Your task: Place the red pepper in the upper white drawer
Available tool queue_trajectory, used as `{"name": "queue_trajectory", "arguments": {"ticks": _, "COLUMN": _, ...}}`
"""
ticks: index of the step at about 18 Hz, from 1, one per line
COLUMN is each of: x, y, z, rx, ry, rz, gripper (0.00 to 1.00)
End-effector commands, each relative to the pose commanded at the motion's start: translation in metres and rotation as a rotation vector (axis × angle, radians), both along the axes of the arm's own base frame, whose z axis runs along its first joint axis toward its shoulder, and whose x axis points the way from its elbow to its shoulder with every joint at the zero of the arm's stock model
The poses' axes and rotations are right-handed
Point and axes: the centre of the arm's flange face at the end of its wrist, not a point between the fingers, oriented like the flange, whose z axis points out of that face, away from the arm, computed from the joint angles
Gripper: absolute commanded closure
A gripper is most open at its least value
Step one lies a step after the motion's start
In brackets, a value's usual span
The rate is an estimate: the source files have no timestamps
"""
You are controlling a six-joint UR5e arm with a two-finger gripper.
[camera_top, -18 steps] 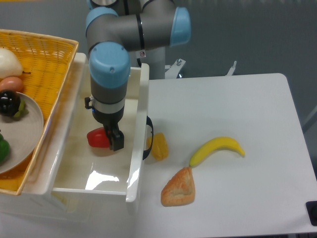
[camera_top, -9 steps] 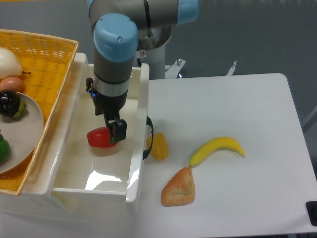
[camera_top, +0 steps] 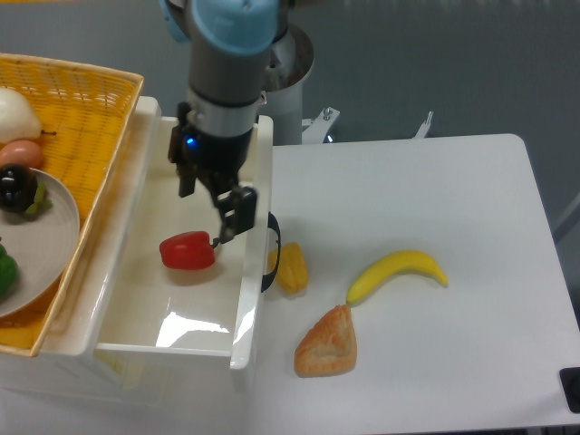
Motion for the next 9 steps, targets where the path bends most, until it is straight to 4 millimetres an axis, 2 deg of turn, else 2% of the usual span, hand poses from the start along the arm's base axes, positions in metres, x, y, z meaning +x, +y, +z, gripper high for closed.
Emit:
{"name": "queue_trajectory", "arguments": {"ticks": 5, "x": -0.061, "y": -0.044, "z": 0.002, "rx": -0.002, "ry": -0.003, "rz": 0.150, "gripper": 0.00}}
{"name": "queue_trajectory", "arguments": {"ticks": 9, "x": -0.098, "y": -0.076, "z": -0.027, "rx": -0.101, "ry": 0.010, "rz": 0.236, "gripper": 0.00}}
